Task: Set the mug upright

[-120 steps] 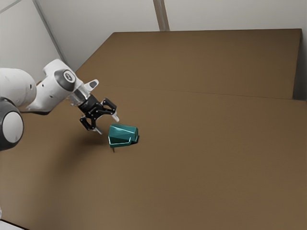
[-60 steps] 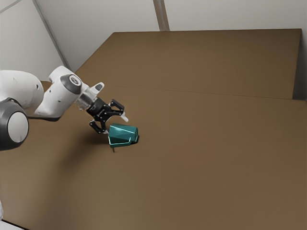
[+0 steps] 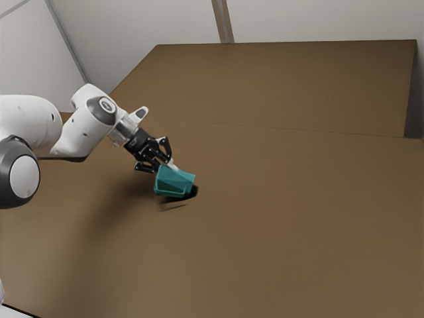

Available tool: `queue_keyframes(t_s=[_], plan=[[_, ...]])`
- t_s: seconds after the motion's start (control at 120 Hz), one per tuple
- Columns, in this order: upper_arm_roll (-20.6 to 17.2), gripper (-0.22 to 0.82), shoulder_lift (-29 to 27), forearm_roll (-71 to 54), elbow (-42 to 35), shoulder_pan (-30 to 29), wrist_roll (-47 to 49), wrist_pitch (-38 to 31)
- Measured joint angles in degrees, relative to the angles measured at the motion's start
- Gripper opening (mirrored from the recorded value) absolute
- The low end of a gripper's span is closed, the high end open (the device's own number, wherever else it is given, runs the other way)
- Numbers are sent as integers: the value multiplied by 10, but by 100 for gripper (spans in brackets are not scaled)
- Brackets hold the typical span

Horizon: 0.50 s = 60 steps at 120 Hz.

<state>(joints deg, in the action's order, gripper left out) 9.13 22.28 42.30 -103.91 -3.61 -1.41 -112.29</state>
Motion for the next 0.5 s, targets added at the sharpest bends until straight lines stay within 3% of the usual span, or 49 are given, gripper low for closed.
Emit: queue_keyframes(t_s=[0.5], plan=[[-20,-15,-19,-28,5,8,7,-8]])
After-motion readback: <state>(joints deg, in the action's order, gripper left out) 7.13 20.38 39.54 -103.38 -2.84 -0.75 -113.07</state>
